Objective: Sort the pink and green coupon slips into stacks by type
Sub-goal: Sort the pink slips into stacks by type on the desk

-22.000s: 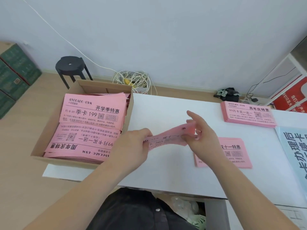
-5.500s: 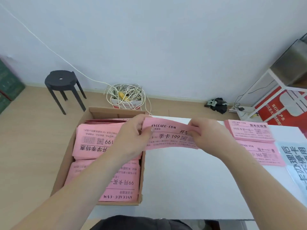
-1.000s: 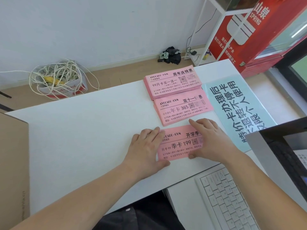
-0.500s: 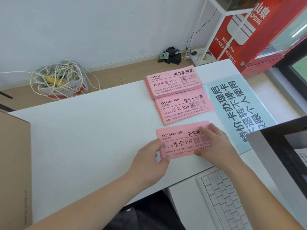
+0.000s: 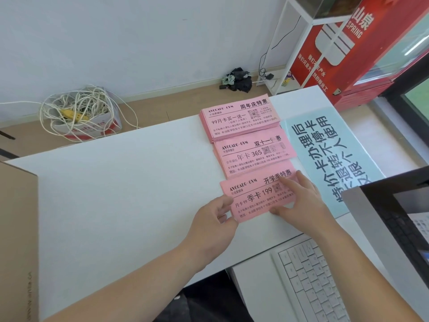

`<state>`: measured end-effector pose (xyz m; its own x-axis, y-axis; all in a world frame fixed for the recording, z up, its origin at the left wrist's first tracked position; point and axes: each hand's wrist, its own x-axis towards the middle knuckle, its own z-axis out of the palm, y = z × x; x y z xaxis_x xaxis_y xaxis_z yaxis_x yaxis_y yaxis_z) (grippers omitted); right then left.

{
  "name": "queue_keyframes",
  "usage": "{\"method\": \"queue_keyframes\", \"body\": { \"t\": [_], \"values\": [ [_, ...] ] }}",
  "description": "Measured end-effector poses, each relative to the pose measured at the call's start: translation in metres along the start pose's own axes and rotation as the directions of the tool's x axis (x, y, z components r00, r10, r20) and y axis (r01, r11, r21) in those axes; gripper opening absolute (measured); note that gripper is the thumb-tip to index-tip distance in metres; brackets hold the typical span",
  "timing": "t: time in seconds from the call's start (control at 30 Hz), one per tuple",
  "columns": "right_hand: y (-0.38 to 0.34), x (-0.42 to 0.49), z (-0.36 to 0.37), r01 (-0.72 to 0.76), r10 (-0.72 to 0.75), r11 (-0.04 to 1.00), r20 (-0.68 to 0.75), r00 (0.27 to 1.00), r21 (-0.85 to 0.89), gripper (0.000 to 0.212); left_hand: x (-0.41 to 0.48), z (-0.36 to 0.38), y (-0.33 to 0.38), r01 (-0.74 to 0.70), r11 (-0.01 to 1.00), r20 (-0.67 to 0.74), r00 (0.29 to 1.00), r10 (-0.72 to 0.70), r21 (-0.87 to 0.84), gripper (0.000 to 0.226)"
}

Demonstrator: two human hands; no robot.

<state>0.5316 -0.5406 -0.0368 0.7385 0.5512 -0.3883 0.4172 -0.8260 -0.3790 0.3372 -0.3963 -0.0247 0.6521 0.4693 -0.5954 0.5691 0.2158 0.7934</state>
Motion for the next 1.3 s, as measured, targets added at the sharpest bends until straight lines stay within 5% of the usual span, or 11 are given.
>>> {"method": "queue_keyframes", "body": {
  "t": [0.67, 0.93, 1.3],
  "values": [
    [-0.028, 0.004, 0.011, 0.001, 0.0, 0.999, 0.027, 1.0, -0.035, 0.088, 0.013, -0.004, 0.015, 0.074, 0.997, 0.045, 0.996, -0.074, -0.009, 0.044],
    [-0.014, 0.019, -0.003, -0.077, 0.077, 0.997, -0.086, 0.993, 0.006, 0.048, 0.014, -0.018, 0.016, 0.098, 0.993, -0.027, 0.995, -0.1, -0.059, 0.039],
    [-0.025, 0.002, 0.014, -0.055, 0.041, 0.993, -0.13, 0.991, -0.105, 0.043, 0.019, -0.009, 0.017, 0.083, 0.988, 0.064, 0.995, -0.076, -0.13, 0.047]
  ]
}}
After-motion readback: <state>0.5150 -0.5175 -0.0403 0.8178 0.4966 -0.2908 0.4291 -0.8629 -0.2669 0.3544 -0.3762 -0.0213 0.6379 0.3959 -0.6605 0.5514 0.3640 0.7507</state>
